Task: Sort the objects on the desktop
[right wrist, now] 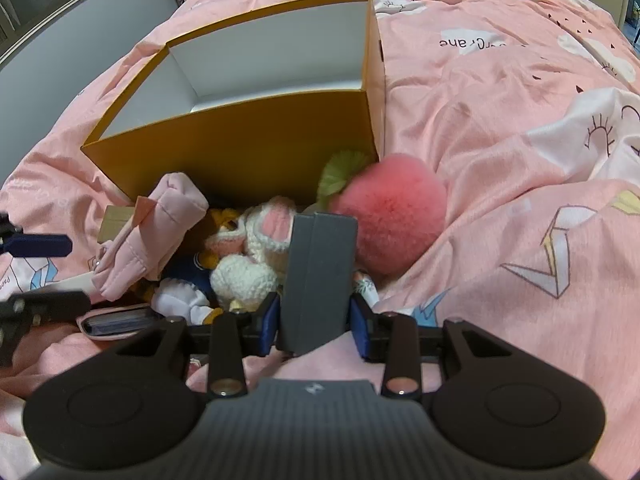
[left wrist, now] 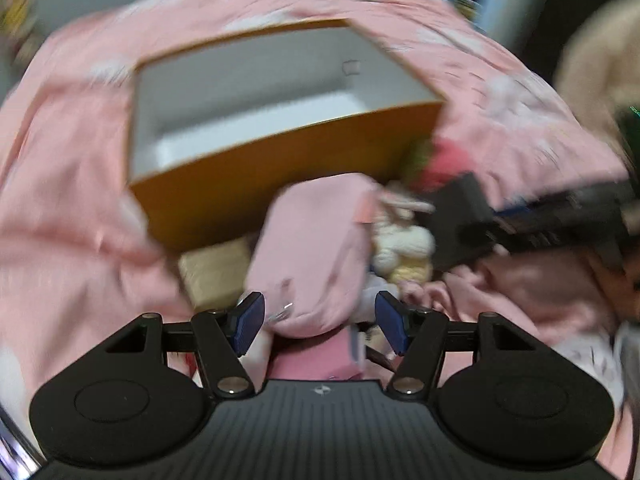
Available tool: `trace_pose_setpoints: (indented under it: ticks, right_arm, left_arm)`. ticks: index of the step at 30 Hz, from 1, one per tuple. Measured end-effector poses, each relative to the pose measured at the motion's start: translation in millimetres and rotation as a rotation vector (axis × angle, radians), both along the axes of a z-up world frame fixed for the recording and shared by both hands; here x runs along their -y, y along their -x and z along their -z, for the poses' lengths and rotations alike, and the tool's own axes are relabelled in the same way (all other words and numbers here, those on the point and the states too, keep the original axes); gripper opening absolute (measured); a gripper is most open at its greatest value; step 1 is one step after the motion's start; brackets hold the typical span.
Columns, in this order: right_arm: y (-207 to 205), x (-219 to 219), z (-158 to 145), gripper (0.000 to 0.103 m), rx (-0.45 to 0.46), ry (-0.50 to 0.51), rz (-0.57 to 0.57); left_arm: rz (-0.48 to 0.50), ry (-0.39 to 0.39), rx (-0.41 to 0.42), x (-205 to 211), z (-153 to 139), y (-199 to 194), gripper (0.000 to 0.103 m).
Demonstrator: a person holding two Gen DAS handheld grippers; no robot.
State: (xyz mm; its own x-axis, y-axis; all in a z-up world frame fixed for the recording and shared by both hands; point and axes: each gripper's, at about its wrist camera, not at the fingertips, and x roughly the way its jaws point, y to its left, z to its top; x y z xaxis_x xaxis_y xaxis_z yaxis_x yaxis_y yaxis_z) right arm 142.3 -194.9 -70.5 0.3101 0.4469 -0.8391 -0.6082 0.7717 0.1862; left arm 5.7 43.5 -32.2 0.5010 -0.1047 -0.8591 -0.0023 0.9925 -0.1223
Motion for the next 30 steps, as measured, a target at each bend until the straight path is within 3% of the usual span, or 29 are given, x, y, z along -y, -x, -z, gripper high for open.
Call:
trace_pose_setpoints:
  ticks: [5,8,13,19,20,21,23,27,30]
  right_arm:
    - [1,0,-1,0.041,0.007,0.005,-0.005]
    - [1,0,-1,0.041,0.004,0.004,-0.004]
    - [1,0,-1,0.043,0.004,0.007,-0.010]
    - [1,-2,-1,0.044,0.004,0.007,-0.010]
    - [0,-2,-1,0.044,0.006,0.006,-0.006]
    - [1,-2,-2,0.044,0.013,0.005,-0.001]
    - [2,-2,-7,0.045,0.047,0.011,0.013]
    - [6,-1,-24,0.046,0.137,0.007,0.025]
    - [13,-3,-39,0.046,0.210,-0.014,0.002]
  left_arm:
    - [-0.205,0.187,-0.048,-41,10,-7,0.072]
    - [-0.280,0.248,-0.088,-56,18,-11,0.072]
    - [-0.360,0.371,-0.160,-80,43,-19,0.073]
    - [-0.374,0.415,-0.178,-85,58,-30,0.075]
    - [-0.370,0.423,-0.172,-83,59,-31,0.073]
    - [-0.364,0.431,-0.164,-82,59,-32,0.060]
    - [-0.351,0.450,-0.146,-79,57,-33,0.046]
    - [-0.332,0.438,-0.114,-73,47,-32,0.038]
    - [-0.309,0.474,-0.095,-66,38,-29,0.037]
